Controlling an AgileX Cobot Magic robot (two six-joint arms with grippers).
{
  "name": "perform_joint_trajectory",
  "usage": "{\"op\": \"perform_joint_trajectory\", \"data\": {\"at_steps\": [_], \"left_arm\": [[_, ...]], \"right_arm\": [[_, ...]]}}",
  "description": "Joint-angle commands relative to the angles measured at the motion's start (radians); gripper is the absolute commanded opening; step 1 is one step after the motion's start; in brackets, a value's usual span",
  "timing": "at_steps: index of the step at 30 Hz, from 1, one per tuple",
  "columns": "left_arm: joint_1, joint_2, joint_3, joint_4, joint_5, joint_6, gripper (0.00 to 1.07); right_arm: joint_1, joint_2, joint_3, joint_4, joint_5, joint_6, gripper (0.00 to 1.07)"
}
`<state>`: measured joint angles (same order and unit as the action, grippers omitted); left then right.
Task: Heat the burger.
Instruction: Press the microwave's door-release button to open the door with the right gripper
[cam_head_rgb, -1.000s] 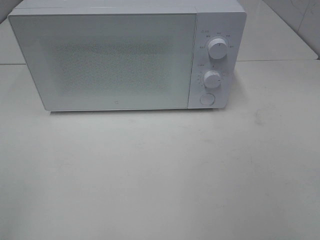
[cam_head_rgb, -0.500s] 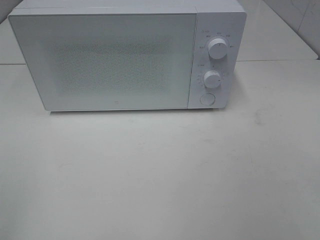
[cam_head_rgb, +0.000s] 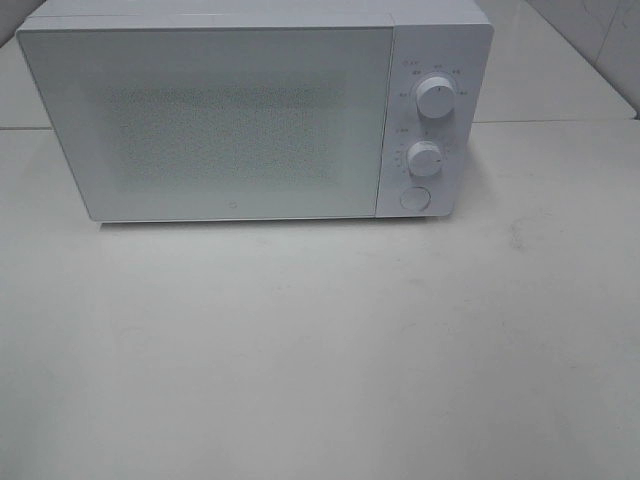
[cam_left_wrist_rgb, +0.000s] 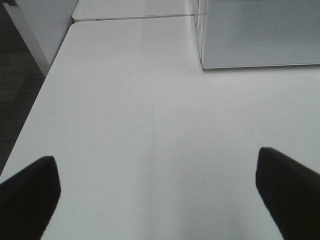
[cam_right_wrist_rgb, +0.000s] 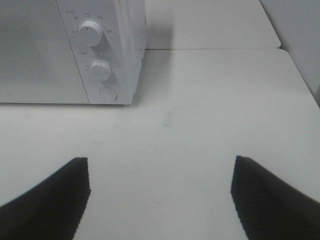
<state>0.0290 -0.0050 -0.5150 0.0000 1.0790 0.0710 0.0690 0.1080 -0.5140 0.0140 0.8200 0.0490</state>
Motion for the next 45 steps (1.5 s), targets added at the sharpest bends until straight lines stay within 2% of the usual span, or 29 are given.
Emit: {"op": "perform_joint_trajectory", "data": {"at_steps": [1, 16, 18, 21, 27, 29, 30, 32, 33, 35, 36, 38, 45], "left_arm": [[0.003, -0.014, 0.000, -0.006, -0.010, -0.006, 1.00], [0.003, -0.014, 0.000, -0.006, -0.010, -0.006, 1.00], [0.003, -0.014, 0.000, -0.006, -0.010, -0.006, 1.00], [0.003, -0.014, 0.000, 0.000, -0.010, -0.006, 1.00], [0.003, -0.014, 0.000, 0.000, -0.010, -0.006, 1.00], [0.003, -0.014, 0.000, 0.000, -0.010, -0.006, 1.00], [0.003, -0.014, 0.000, 0.000, -0.010, -0.006, 1.00], [0.003, -0.014, 0.000, 0.000, -0.010, -0.006, 1.00], [0.003, -0.014, 0.000, 0.000, -0.010, -0.006, 1.00], [0.003, -0.014, 0.000, 0.000, -0.010, -0.006, 1.00], [0.003, -0.014, 0.000, 0.000, -0.010, -0.006, 1.00], [0.003, -0.014, 0.000, 0.000, -0.010, -0.006, 1.00], [0.003, -0.014, 0.000, 0.000, -0.010, -0.006, 1.00]], "right_arm": [[-0.008, 0.041, -0.005, 0.004, -0.087, 0.001, 0.76], [-0.008, 0.398, -0.005, 0.004, -0.436, 0.001, 0.76], [-0.008, 0.506, -0.005, 0.004, -0.526, 0.001, 0.76], [-0.008, 0.583, -0.005, 0.005, -0.607, 0.004, 0.76], [-0.008, 0.685, -0.004, 0.004, -0.705, 0.022, 0.76], [-0.008, 0.751, 0.025, 0.001, -0.844, 0.036, 0.76], [-0.008, 0.751, 0.025, 0.001, -0.844, 0.036, 0.76], [-0.008, 0.813, 0.082, 0.001, -1.012, 0.035, 0.76], [-0.008, 0.813, 0.082, 0.001, -1.012, 0.035, 0.76], [-0.007, 0.889, 0.150, 0.004, -1.241, 0.035, 0.76], [-0.007, 0.889, 0.150, 0.004, -1.241, 0.035, 0.76], [-0.007, 0.952, 0.201, 0.019, -1.396, 0.035, 0.76], [-0.007, 1.089, 0.273, 0.091, -1.591, 0.035, 0.76]]}}
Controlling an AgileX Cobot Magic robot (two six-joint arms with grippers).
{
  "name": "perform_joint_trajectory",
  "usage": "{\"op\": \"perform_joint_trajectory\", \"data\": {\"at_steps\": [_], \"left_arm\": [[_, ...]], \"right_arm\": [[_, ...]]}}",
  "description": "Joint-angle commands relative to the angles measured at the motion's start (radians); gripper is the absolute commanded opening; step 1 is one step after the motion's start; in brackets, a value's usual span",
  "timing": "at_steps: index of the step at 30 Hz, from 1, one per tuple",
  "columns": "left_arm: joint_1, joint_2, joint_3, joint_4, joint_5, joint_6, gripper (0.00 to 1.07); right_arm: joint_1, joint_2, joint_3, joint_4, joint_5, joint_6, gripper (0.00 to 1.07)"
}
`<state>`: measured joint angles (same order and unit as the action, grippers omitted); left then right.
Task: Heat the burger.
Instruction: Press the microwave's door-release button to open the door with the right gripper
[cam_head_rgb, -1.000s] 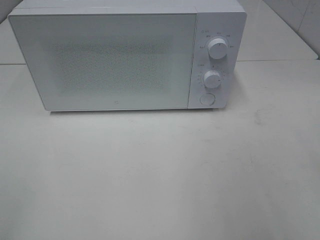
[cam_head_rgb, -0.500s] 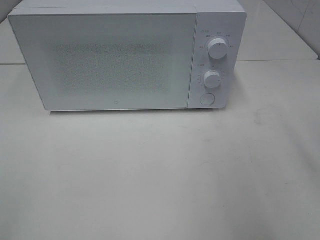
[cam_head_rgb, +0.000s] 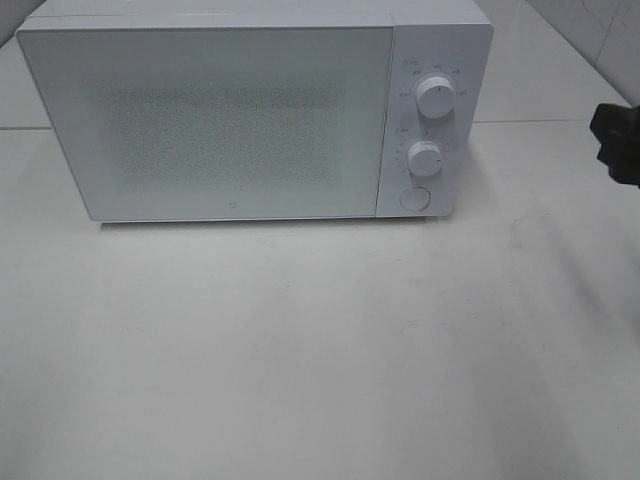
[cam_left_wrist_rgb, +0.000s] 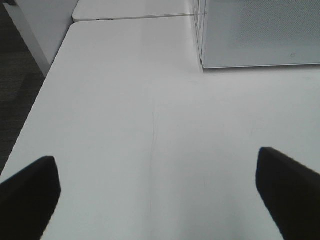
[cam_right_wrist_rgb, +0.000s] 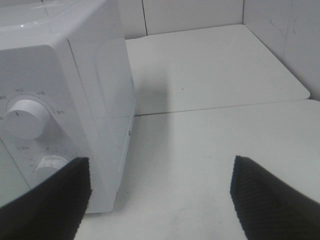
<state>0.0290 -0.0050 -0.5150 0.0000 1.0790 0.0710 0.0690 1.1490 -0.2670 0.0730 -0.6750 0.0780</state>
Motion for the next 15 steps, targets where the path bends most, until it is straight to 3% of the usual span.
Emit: {"op": "perform_joint_trajectory", "data": {"at_steps": [1, 6, 11, 12, 13, 15], "left_arm": [[0.003, -0.014, 0.000, 0.000, -0.010, -0.006, 1.00], [0.003, -0.014, 0.000, 0.000, -0.010, -0.006, 1.00], [0.003, -0.014, 0.000, 0.000, -0.010, -0.006, 1.00], [0.003, -0.014, 0.000, 0.000, -0.010, -0.006, 1.00], [0.003, -0.014, 0.000, 0.000, -0.010, -0.006, 1.00], [0.003, -0.014, 0.000, 0.000, -0.010, -0.006, 1.00]], "right_arm": [[-0.007, 0.086, 0.045, 0.049, -0.149, 0.006, 0.76], [0.014, 0.160, 0.067, 0.080, -0.210, 0.005, 0.76], [0.140, 0.241, 0.067, 0.194, -0.275, -0.069, 0.75], [0.207, 0.281, 0.067, 0.254, -0.325, -0.121, 0.75], [0.207, 0.281, 0.067, 0.254, -0.325, -0.121, 0.75], [0.299, 0.339, 0.066, 0.342, -0.401, -0.168, 0.75]]}}
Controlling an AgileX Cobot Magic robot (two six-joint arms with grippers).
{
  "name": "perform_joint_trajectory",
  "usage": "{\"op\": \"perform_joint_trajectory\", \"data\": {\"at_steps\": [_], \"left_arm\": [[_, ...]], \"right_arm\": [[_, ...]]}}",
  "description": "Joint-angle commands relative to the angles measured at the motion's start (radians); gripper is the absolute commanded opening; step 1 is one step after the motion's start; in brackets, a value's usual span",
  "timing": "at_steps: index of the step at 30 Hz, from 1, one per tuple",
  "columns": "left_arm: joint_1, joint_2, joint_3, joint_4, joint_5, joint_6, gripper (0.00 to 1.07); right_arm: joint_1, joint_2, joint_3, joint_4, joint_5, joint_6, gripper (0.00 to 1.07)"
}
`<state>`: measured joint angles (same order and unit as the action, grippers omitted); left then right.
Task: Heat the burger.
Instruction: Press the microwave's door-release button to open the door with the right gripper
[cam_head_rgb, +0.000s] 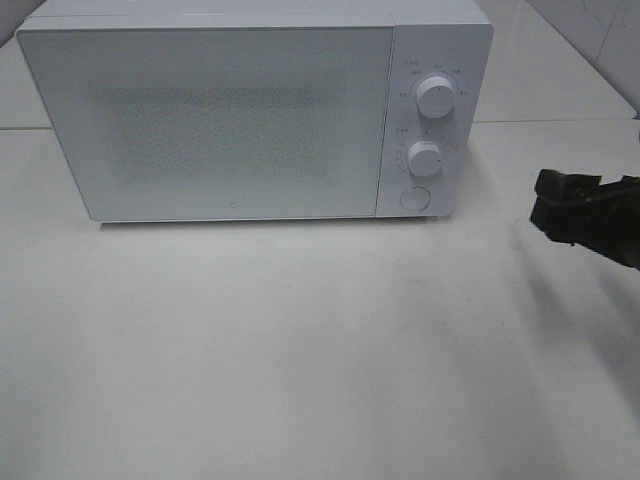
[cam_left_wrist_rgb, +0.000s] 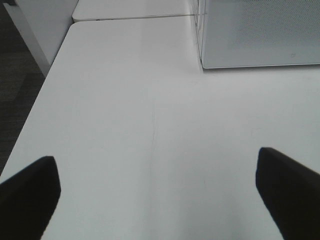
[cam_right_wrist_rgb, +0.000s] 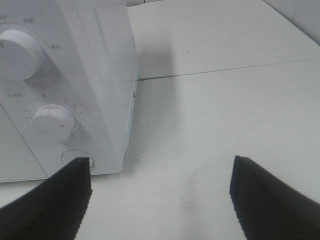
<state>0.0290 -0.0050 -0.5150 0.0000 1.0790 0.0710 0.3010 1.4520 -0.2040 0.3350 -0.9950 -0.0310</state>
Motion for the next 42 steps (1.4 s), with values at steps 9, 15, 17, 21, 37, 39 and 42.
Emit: {"op": "perform_joint_trajectory", "data": {"at_steps": [9, 15, 17, 21, 37, 39, 42], "left_arm": [[0.003, -0.014, 0.000, 0.000, -0.010, -0.006, 1.00], [0.003, -0.014, 0.000, 0.000, -0.010, -0.006, 1.00], [0.003, -0.014, 0.000, 0.000, -0.010, -0.006, 1.00], [0.003, -0.014, 0.000, 0.000, -0.010, -0.006, 1.00], [0.003, -0.014, 0.000, 0.000, -0.010, -0.006, 1.00], [0.003, -0.014, 0.000, 0.000, -0.010, -0.006, 1.00], [0.003, -0.014, 0.000, 0.000, -0.010, -0.006, 1.00]], "right_arm": [[0.311, 0.174, -0.027, 0.382, -0.219, -0.129, 0.75], [0.395, 0.228, -0.094, 0.449, -0.217, -0.175, 0.75], [0.417, 0.243, -0.118, 0.461, -0.215, -0.186, 0.75], [0.454, 0.271, -0.162, 0.497, -0.208, -0.213, 0.75], [0.471, 0.280, -0.195, 0.495, -0.156, 0.092, 0.70], [0.471, 0.280, -0.195, 0.495, -0.157, 0.196, 0.67], [0.471, 0.280, -0.195, 0.494, -0.157, 0.368, 0.61]]}}
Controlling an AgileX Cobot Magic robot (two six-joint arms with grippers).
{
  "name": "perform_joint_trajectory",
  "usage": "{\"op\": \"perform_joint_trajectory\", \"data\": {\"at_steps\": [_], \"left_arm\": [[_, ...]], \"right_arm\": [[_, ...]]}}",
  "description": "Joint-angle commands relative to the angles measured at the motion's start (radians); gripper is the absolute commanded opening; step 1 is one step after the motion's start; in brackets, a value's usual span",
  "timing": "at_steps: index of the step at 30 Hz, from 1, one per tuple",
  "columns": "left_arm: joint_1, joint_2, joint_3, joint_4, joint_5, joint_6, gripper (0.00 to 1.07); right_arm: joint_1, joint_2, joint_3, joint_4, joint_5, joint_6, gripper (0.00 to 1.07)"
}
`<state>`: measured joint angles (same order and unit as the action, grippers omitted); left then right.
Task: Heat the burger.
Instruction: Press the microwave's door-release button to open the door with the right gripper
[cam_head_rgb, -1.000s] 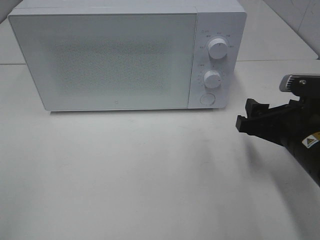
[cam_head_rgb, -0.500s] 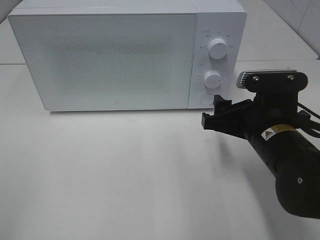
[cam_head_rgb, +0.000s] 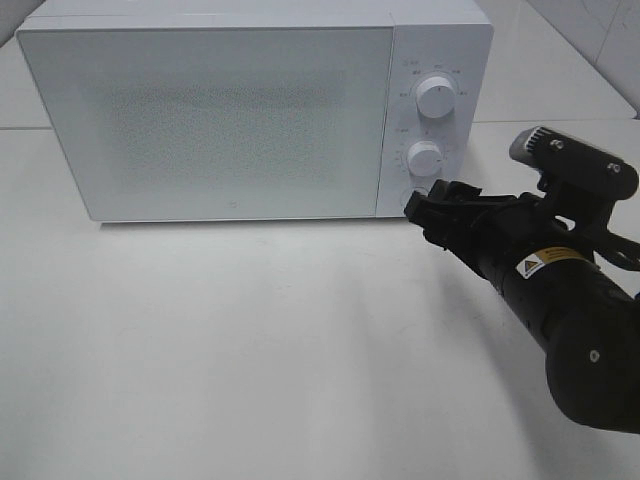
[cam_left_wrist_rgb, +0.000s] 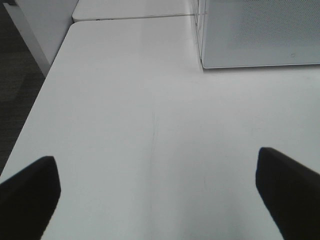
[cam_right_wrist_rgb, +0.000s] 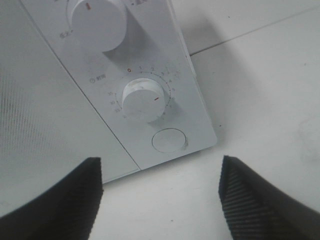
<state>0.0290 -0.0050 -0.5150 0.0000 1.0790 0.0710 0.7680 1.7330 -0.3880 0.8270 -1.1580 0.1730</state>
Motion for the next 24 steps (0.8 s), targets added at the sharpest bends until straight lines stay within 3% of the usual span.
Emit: {"op": "perform_joint_trajectory", "data": {"at_steps": [1, 8, 12, 24], "left_arm": [[0.003, -0.014, 0.000, 0.000, -0.010, -0.006, 1.00], [0.003, -0.014, 0.000, 0.000, -0.010, -0.006, 1.00], [0.003, -0.014, 0.000, 0.000, -0.010, -0.006, 1.00], [0.003, -0.014, 0.000, 0.000, -0.010, -0.006, 1.00]], "right_arm": [[0.004, -0.001, -0.011, 0.002, 0.006, 0.212, 0.59], [0.004, -0.001, -0.011, 0.001, 0.006, 0.582, 0.45], [0.004, -0.001, -0.011, 0.000, 0.006, 0.869, 0.31], [0.004, 0.000, -0.011, 0.001, 0.011, 1.157, 0.11]]}}
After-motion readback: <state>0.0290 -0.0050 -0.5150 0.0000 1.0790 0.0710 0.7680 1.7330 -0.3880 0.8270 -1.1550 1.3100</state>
